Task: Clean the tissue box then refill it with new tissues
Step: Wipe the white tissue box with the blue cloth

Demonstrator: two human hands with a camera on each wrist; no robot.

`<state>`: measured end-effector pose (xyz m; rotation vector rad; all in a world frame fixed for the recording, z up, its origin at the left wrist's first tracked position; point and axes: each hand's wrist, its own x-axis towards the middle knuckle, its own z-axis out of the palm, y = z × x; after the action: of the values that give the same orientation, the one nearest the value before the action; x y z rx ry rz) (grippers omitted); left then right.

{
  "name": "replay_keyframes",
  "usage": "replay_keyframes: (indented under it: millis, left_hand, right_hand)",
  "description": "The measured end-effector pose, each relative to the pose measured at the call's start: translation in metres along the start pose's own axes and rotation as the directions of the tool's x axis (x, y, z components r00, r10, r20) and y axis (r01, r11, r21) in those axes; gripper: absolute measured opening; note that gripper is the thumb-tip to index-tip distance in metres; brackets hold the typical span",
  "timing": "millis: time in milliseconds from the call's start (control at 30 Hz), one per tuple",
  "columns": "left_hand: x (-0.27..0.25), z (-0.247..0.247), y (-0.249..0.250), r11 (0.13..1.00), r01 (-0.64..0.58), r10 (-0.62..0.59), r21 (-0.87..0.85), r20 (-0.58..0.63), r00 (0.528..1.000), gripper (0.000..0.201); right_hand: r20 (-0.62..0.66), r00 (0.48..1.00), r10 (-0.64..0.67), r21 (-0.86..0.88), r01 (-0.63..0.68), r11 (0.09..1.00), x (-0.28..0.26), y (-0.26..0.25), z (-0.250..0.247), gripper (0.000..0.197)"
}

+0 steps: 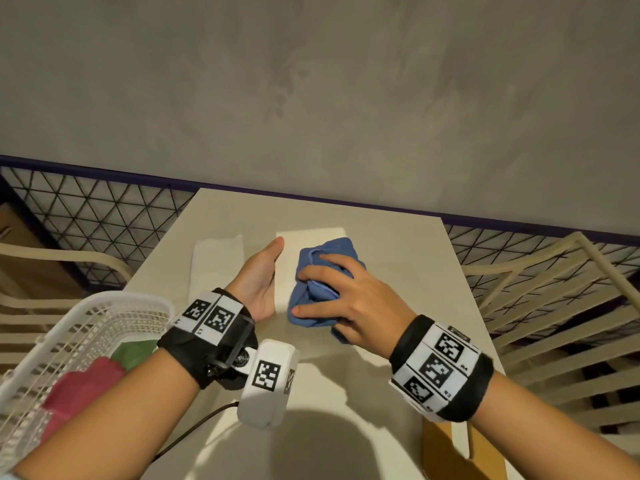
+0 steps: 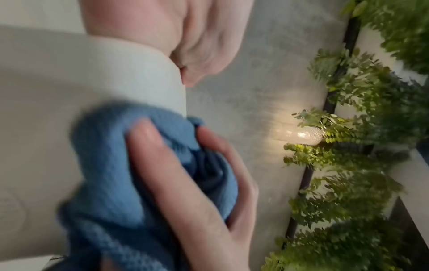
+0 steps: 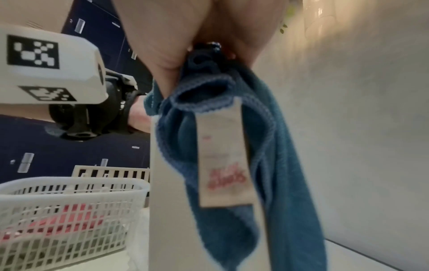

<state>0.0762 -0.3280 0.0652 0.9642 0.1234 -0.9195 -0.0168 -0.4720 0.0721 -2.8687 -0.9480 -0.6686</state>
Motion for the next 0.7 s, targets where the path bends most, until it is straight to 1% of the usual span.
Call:
replay_keyframes:
  millis: [67, 100, 167, 233, 267, 300, 367, 400, 433, 467, 533, 567, 633, 700]
  left_hand:
    - [0.001, 0.000, 0.003, 0.999, -0.035, 0.035, -0.017, -0.012, 0.999, 0.060]
    - [0.000, 0.002, 0.004, 0.999, -0.043, 0.043, -0.025, -0.028, 0.999, 0.060]
    - [0.000, 0.008, 0.005, 0.999, -0.037, 0.037, -0.008, -0.043, 0.998, 0.062]
    - [0.001, 0.013, 0.005, 1.000, -0.003, 0.004, 0.010, -0.060, 0.998, 0.069]
    - [0.003, 0.013, 0.005, 1.000, 0.014, -0.013, 0.002, -0.063, 0.998, 0.074]
    - [0.003, 0.012, 0.006, 1.000, 0.020, -0.019, 0.007, -0.063, 0.998, 0.074]
    - [0.003, 0.011, 0.010, 1.000, -0.021, 0.021, -0.011, -0.022, 1.000, 0.064]
    - [0.003, 0.010, 0.012, 0.997, -0.060, 0.061, -0.045, 0.008, 0.998, 0.059]
    - [0.003, 0.008, 0.014, 0.991, -0.123, 0.123, -0.056, 0.002, 0.992, 0.055]
    - [0.003, 0.008, 0.016, 0.982, -0.182, 0.182, -0.058, -0.007, 0.983, 0.050]
    - [0.002, 0.007, 0.016, 0.956, -0.292, 0.292, 0.008, -0.058, 0.955, 0.038]
    - [0.002, 0.008, 0.015, 0.943, -0.326, 0.331, 0.066, -0.081, 0.940, 0.033]
    - [-0.003, 0.016, 0.011, 0.918, -0.348, 0.363, 0.192, -0.049, 0.931, 0.028]
    - [-0.008, 0.024, 0.004, 0.874, -0.360, 0.389, 0.327, -0.024, 0.921, 0.030]
  right_hand:
    - [-0.012, 0.999, 0.052, 0.081, -0.051, 0.995, -0.009, 0.008, -0.001, 0.047]
    - [-0.019, 0.997, 0.075, 0.083, -0.073, 0.994, -0.012, 0.009, -0.002, 0.047]
    - [-0.032, 0.996, 0.080, -0.014, -0.080, 0.997, -0.007, 0.004, -0.002, 0.044]
    - [-0.063, 0.997, 0.045, -0.108, -0.052, 0.993, 0.006, -0.005, -0.001, 0.044]
    - [-0.085, 0.996, 0.025, -0.116, -0.034, 0.993, 0.012, -0.007, -0.001, 0.042]
    - [-0.095, 0.995, 0.001, -0.119, -0.012, 0.993, 0.015, -0.007, -0.001, 0.041]
    - [-0.086, 0.996, 0.001, -0.129, -0.012, 0.992, 0.014, 0.001, -0.001, 0.044]
    - [-0.090, 0.995, 0.033, -0.113, -0.044, 0.993, 0.009, 0.007, 0.000, 0.041]
    - [-0.107, 0.990, 0.092, -0.054, -0.098, 0.994, 0.004, 0.012, 0.003, 0.036]
    - [-0.137, 0.974, 0.179, 0.045, -0.174, 0.984, -0.001, 0.016, 0.006, 0.036]
    - [-0.179, 0.913, 0.367, 0.278, -0.311, 0.909, -0.007, 0.019, 0.013, 0.036]
    - [-0.205, 0.871, 0.447, 0.360, -0.358, 0.862, -0.007, 0.018, 0.016, 0.034]
    - [-0.250, 0.782, 0.572, 0.486, -0.409, 0.772, -0.001, 0.015, 0.018, 0.029]
    - [-0.257, 0.673, 0.693, 0.599, -0.452, 0.661, 0.013, 0.020, 0.016, 0.026]
